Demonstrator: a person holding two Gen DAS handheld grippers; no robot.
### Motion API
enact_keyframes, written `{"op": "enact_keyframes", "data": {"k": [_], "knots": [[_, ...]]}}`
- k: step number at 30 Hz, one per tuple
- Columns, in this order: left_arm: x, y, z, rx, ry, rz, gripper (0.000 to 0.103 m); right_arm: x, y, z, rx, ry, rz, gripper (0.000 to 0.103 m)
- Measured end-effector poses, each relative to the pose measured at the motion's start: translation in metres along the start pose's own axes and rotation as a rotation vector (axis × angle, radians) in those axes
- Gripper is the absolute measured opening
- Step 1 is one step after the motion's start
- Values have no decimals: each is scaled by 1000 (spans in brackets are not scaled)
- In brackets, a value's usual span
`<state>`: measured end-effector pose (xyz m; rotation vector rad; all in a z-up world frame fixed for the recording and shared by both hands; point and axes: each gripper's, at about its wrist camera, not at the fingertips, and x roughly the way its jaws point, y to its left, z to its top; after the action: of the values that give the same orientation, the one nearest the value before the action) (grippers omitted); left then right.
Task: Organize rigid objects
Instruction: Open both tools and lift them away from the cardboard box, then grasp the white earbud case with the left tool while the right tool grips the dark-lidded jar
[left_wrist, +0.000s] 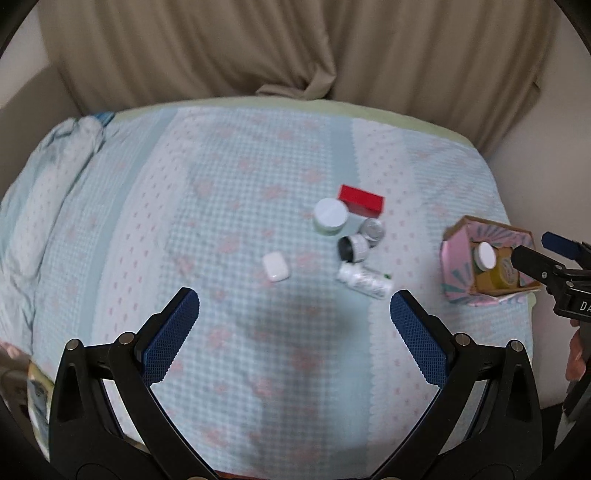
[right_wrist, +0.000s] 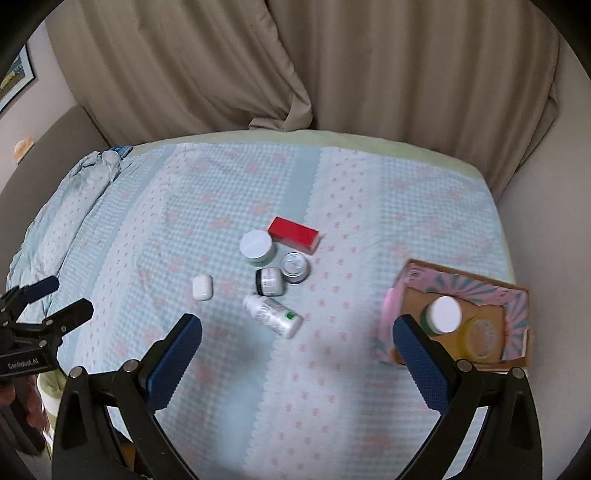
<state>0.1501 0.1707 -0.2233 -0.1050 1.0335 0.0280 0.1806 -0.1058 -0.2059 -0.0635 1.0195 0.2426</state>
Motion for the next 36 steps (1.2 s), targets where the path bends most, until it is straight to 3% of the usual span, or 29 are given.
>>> {"op": "enact_keyframes", "data": {"k": [9,18,29,31,34,36], "knots": [[94,48,-2,-86,82,13,103,72,33,11,68,58,-45,103],[187,40,2,-160,143,26,103,153,38,25,105,161,-53,103],[290,25,-10,-209,209,98,92,278,31,31,119,303,-3,103],[308,26,-13,-218,246,111,82,295,31,30,114,332,5,103],[324,31,-15,-242,270,109,79,313,32,30,115,362,22,103],[330,31,-15,-243,272,110,78,322,32,30,116,373,23,97]]}}
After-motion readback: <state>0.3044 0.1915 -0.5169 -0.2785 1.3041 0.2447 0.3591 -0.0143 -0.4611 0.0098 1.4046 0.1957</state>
